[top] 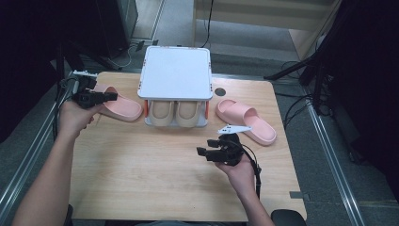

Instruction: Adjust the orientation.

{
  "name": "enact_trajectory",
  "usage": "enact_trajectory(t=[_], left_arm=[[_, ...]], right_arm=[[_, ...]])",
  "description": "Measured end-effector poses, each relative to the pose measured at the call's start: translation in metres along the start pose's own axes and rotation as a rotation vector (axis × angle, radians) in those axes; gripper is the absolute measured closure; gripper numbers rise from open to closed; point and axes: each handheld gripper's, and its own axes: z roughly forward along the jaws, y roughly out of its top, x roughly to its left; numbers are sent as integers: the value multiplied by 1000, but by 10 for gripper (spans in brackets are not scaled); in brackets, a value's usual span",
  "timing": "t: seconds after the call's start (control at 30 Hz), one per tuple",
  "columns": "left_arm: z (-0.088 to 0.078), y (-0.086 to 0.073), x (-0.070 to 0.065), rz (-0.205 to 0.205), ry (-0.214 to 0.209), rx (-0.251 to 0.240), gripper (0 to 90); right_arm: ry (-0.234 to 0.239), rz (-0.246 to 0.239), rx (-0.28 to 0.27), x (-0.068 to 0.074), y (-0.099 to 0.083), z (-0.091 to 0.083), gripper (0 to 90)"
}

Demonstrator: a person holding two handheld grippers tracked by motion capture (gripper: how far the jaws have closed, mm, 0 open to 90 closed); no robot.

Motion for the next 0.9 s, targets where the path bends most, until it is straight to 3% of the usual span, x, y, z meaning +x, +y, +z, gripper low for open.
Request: enact_trajectory(t=[0.13,0.23,0.47,0.77,0.9], left_arm=[[13,-8,8,-17,36,28,811],[24,-14,14,-19,64,50,868],[39,-19,24,-36,99,63,879],[57,-28,44,-103,100,101,855],[57,-29,44,-92,107,104,856]], right_arm=[[-1,-6,6,0,0,2,426],[-4,-3,18,1,-1,3,438],[-3,8,26,3,-3,3,447],[-19,15,36,3,-10,1,442],[-19,21,32,2,-10,0,442]])
